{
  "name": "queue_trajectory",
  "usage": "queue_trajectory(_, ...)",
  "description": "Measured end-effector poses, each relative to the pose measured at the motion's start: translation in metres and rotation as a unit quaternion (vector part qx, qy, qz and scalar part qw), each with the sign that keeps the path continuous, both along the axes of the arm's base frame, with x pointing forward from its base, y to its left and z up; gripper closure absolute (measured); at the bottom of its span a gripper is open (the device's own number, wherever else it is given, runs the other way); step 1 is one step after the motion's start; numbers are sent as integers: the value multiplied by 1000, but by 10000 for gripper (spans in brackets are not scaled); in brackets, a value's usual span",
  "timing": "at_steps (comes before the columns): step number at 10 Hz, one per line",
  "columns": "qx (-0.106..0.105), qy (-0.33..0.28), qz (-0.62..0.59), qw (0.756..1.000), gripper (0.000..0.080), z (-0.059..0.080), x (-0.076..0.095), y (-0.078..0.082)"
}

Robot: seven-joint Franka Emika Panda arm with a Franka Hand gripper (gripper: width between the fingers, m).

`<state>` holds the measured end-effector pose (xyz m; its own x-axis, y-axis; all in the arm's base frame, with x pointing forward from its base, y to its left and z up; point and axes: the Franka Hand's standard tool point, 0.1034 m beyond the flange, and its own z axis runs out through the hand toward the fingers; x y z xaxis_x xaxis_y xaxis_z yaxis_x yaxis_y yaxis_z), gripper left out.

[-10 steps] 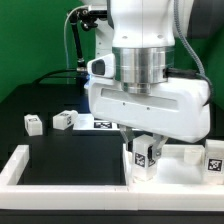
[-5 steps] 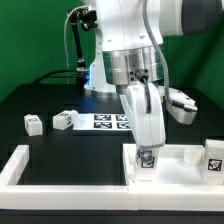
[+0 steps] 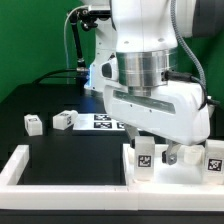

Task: Assemble square table

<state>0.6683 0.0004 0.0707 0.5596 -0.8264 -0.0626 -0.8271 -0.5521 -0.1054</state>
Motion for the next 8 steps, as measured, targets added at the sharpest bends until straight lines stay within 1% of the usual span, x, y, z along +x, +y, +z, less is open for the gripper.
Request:
queue_trajectory(1, -3, -5, 48, 999, 151, 0, 0, 0)
queue_trajectory(2, -22, -20, 153, 988, 151, 0, 3, -6)
queue_trajectory(3, -52, -40, 269, 961, 151, 2, 8, -12)
queue_trajectory(4, -64, -40, 351, 933, 151, 1, 8, -5)
queue_trajectory(6, -63, -40, 338, 938, 151, 1, 8, -7)
queue_trajectory(7, -62, -40, 335, 939, 254, 1, 8, -7)
queue_trajectory(8, -60, -38, 304, 950, 390, 1, 8, -6)
